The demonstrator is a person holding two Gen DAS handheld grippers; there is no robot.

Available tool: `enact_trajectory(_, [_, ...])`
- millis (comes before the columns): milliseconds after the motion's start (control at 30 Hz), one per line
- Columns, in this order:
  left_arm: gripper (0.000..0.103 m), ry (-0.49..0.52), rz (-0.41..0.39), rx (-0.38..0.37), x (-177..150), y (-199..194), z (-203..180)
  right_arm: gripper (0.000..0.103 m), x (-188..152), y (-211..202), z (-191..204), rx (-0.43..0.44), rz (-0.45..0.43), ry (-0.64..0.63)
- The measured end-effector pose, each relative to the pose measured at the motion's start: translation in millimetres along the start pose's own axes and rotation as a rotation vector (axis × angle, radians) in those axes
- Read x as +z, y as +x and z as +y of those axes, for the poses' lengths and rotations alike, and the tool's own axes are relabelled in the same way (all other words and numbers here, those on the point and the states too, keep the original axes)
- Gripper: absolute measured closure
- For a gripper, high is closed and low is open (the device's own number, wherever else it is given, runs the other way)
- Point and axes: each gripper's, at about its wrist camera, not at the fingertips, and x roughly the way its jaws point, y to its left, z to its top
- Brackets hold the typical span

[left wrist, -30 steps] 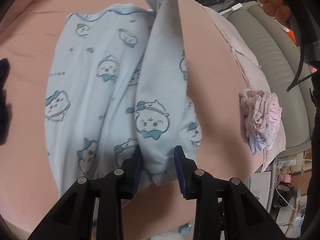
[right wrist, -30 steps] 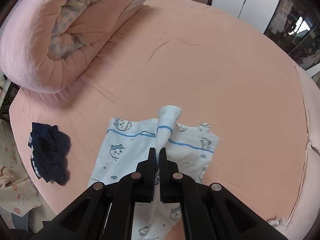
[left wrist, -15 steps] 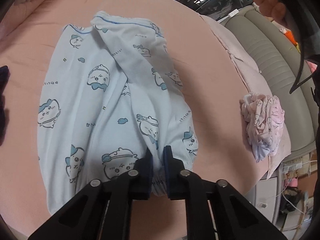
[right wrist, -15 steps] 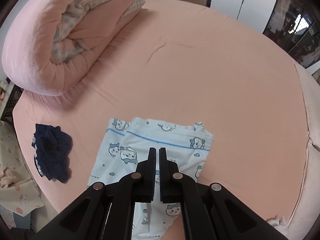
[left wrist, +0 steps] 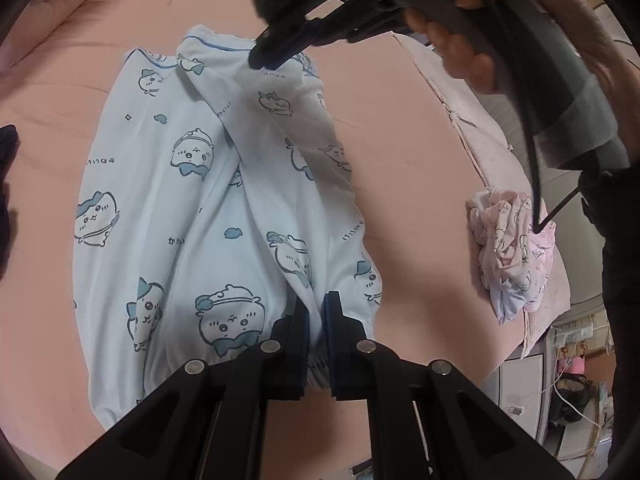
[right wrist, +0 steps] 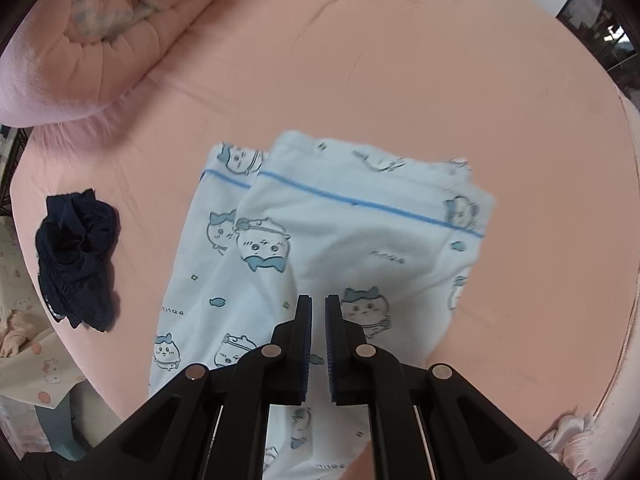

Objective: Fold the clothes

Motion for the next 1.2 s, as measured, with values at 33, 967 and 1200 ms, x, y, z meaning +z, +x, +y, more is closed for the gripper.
enact_trajectory(33, [0.097,-0.004,0.002,0.002,0,1,1,0.097,1,3,3,-0.007,0.007,-0.005])
enact_trajectory(967, [0.097,0.008,0.107,0.166,-4,16,2,0.073,22,52,50,-0.104,0.109,-0.081])
enact_trajectory(1200, [0.097,-0.001,0.101,0.142,-5,8,5,0.081,15,36,47,-0.076,0.086,-0.110])
